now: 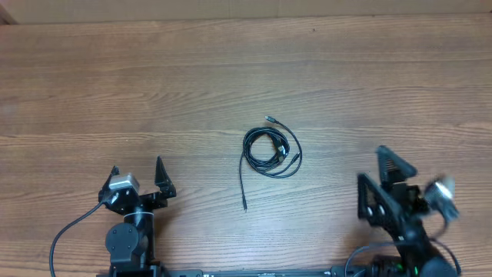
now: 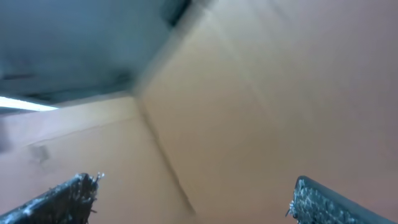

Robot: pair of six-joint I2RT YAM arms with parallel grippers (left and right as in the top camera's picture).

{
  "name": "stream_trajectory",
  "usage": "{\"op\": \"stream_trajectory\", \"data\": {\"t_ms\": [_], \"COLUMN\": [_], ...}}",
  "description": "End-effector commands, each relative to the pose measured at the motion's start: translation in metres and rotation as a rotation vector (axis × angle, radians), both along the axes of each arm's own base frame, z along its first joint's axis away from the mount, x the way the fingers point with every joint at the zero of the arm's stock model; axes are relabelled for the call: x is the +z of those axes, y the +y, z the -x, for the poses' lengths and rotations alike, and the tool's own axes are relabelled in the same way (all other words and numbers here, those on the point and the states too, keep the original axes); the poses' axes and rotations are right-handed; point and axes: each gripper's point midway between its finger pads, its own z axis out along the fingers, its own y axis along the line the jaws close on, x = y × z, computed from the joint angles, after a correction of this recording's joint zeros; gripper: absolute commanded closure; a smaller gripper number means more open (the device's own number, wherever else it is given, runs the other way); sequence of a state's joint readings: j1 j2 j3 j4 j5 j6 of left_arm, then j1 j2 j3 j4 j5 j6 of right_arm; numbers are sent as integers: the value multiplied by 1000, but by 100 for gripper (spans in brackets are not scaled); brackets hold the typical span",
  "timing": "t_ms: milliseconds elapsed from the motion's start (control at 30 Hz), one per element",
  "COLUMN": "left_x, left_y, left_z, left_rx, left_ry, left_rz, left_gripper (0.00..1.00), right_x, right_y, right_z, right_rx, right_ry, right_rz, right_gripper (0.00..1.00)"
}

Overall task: Untangle cables
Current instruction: 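Raise both arms from rest and move grippers toward the black cable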

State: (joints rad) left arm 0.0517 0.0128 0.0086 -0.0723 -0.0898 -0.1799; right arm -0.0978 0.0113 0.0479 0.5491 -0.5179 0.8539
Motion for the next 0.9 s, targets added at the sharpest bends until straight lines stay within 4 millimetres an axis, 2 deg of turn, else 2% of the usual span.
{"op": "stream_trajectory", "data": {"t_ms": [0,67,133,167,267,333,467,567,633,667,700,800,867], "left_x": [5,15,18,27,79,110,164,223,259,286,298,316,316], "left_y": [-2,-5,-17,-21,-37,-34,-13,-13,-19,-30,-38,-61,-71], "left_z": [0,-1,-2,-2,6,14,25,23,11,-8,-21,-62,-85], "left_rx": [-12,-25,-97,-118,-204,-176,-51,-59,-101,-174,-229,-388,-465], "left_ry": [-21,-64,-77,-116,-306,-364,-294,-243,-208,-155,-115,31,133], "left_rz": [-20,-15,8,3,-107,-168,-179,-196,-198,-199,-196,-165,-128], "left_gripper": [0,0,0,0,0,0,0,0,0,0,0,0,0], "right_x": [43,58,66,69,82,90,100,101,96,89,83,64,49], "right_y": [-1,0,4,4,2,-1,-1,4,4,3,2,-3,-11], "right_z": [30,30,19,13,-10,-33,-88,-130,-153,-169,-178,-190,-193], "right_rx": [27,25,-13,-30,-51,-51,-20,55,88,103,112,117,80], "right_ry": [-145,-109,-11,40,203,329,543,676,763,837,882,965,1021], "right_rz": [-52,-50,50,82,111,121,194,265,297,319,343,431,475], "right_gripper": [0,0,0,0,0,0,0,0,0,0,0,0,0]}}
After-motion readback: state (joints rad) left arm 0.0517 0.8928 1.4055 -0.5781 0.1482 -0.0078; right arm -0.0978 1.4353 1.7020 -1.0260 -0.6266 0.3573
